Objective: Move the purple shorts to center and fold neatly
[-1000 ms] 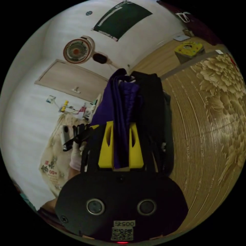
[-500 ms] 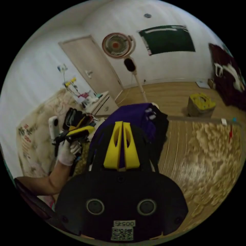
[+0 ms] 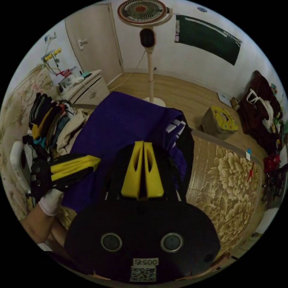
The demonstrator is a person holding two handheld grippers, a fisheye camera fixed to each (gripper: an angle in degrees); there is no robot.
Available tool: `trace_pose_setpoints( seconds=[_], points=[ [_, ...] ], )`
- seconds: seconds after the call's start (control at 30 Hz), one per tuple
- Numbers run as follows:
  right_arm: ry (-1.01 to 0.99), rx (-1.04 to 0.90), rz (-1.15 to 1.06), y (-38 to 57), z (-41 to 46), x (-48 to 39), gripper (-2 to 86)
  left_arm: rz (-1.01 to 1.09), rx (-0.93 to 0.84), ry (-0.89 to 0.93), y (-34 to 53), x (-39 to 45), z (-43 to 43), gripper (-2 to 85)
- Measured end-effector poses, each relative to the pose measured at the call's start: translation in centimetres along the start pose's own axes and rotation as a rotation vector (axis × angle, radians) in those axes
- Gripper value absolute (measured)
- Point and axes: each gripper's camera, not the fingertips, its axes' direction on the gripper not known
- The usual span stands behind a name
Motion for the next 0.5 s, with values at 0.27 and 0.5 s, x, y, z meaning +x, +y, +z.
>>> trace_pose_setpoints(
  seconds=[0.27,0.5],
  points=[
    [-0.237,0.246,0.088,4.8,-0.4,-4.4,-1.0,-0.129,0.218,0.132,17.5,-4.6,-12.3,-0.5],
    [-0.482,0.137,0.008,11.8,6.6,-14.4,-1.0,-0.287,0.132,-0.304,37.6,-9.1,-21.3,6.1]
  ],
)
